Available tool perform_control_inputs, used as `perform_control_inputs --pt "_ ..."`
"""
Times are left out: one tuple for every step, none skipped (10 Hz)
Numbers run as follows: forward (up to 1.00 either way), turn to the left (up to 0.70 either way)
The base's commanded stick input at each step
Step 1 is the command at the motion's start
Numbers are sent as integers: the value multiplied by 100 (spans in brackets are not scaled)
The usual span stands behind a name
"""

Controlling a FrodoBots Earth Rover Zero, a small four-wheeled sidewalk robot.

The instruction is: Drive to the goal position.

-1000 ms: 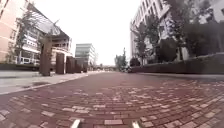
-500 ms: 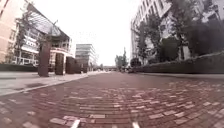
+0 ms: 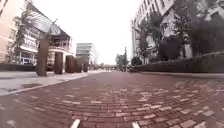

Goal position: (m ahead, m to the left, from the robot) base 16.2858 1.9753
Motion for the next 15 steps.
perform_control_inputs --pt "70 0" --pt "70 0" --pt "70 0" --pt "70 0" --pt "70 0" --pt "70 0" --pt "70 0" --pt "70 0" --pt "70 0" --pt "70 0" --pt "70 0" --pt "70 0" --pt "70 0" --pt "70 0" --pt "70 0"
